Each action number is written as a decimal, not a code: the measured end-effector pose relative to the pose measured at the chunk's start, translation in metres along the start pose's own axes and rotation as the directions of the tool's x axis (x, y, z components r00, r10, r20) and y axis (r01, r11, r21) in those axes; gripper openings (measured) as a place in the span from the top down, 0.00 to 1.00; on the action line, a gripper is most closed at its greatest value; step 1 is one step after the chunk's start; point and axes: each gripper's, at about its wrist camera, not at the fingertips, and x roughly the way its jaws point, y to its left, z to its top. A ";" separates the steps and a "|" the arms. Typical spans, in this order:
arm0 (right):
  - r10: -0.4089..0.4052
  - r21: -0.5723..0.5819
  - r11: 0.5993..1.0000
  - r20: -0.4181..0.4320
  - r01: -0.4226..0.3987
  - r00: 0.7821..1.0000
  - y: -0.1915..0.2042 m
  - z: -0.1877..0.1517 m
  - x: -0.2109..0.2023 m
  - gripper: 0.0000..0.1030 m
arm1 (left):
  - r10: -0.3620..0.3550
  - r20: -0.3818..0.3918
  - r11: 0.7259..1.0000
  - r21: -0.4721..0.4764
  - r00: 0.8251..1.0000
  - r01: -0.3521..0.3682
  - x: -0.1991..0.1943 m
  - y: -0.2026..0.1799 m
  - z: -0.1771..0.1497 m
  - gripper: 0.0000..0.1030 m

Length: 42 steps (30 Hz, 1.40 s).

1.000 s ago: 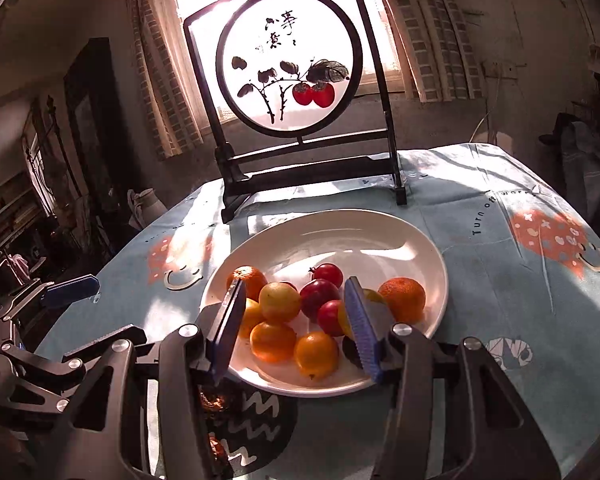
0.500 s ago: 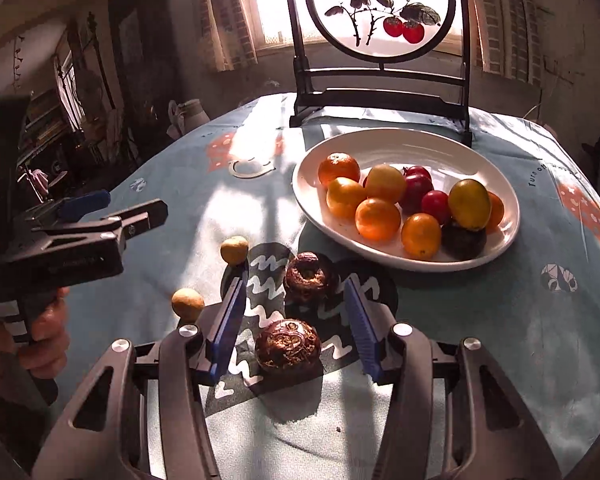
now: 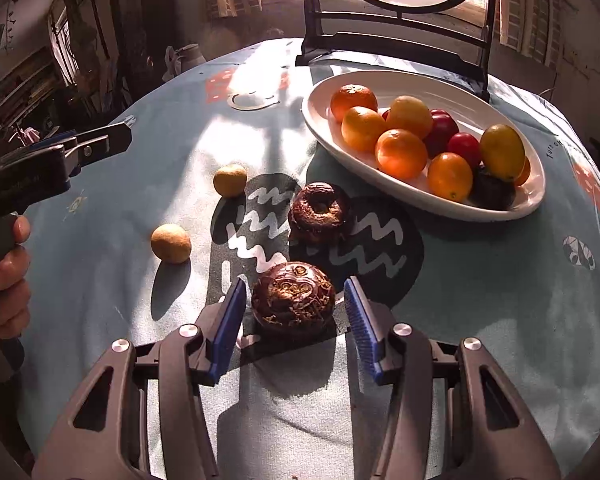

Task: Organize fruits
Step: 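Grasp a dark wrinkled fruit with the right tool while the left tool grasps a small yellow fruit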

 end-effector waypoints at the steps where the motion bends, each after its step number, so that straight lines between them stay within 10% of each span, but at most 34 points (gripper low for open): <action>1: -0.006 -0.002 1.000 -0.006 0.006 1.000 0.000 -0.001 0.002 0.53 | -0.003 -0.005 1.000 -0.001 1.000 0.003 0.001 0.000 0.000 0.02; 16: -0.028 0.155 0.988 0.096 0.012 0.995 -0.039 0.008 -0.027 0.57 | -0.206 -0.129 0.968 0.116 0.970 0.222 0.013 -0.037 -0.020 0.04; 32: -0.025 0.167 0.986 0.095 0.009 0.995 -0.042 0.007 -0.029 0.57 | -0.218 -0.257 0.930 0.236 0.941 0.280 0.032 -0.070 -0.042 0.58; 42: -0.032 0.166 0.986 0.101 0.015 0.994 -0.042 0.007 -0.030 0.57 | -0.210 -0.257 0.925 0.261 0.943 0.277 0.032 -0.073 -0.045 0.68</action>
